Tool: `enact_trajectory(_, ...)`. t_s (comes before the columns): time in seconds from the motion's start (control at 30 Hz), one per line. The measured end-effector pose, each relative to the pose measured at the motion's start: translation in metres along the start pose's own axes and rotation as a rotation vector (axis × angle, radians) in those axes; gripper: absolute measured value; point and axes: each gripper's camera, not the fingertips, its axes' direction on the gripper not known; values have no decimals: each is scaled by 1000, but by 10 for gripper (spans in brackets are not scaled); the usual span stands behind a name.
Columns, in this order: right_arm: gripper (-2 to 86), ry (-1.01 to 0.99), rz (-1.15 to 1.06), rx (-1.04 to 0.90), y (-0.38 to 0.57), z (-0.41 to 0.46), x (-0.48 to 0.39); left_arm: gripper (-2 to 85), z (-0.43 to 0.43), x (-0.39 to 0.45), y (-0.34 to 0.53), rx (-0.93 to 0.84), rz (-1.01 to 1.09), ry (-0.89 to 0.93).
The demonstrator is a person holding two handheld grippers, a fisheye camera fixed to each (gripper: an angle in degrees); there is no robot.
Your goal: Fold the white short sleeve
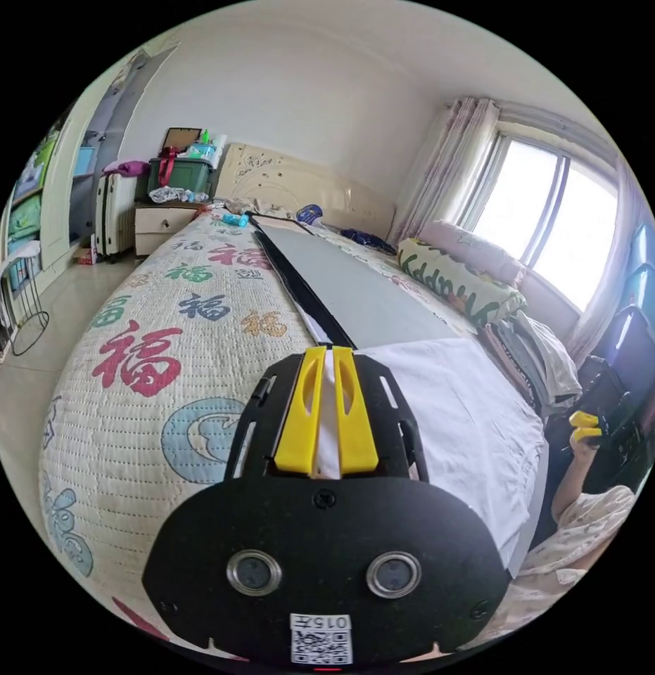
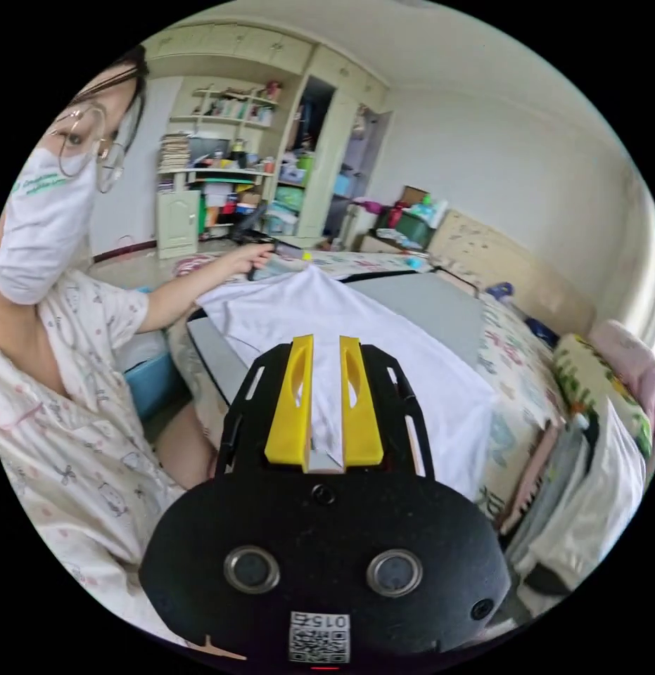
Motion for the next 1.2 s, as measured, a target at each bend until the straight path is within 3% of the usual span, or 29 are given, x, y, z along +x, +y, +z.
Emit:
enact_trajectory(0.1, 70, 167, 152, -51, 57, -18, 23, 32, -50, 74, -63, 30, 78, -91)
enact_trajectory(0.27, 72, 108, 223, -78, 113, -12, 42, 40, -147, 303, -84, 116, 501, 88)
enact_trajectory(0.37, 78, 104, 201, -70, 119, 11, 46, 33, -149, 395, -73, 50, 655, 238)
enact_trajectory(0.47, 82, 106, 153, -77, 118, 39, 50, 40, -124, 450, -85, -46, 700, 172)
enact_trajectory(0.53, 70, 108, 139, -100, 120, 55, 55, 43, -101, 457, -104, -96, 655, 70)
enact_trajectory(0.6, 6, 113, 128, -128, 122, 67, 60, 44, -79, 449, -128, -158, 600, 64)
enact_trajectory(0.67, -4, 106, 147, -121, 128, 69, 70, 39, -51, 433, -159, -245, 533, 80)
enact_trajectory(0.83, -7, 103, 166, -93, 146, 61, 84, 21, -36, 431, -217, -247, 495, 79)
enact_trajectory(1.03, 44, 240, 291, 69, 203, 10, 110, 16, -33, 477, -304, -239, 578, 53)
enact_trajectory(1.2, 106, 265, 451, 64, 229, 13, 148, 15, 2, 539, -402, -147, 630, 78)
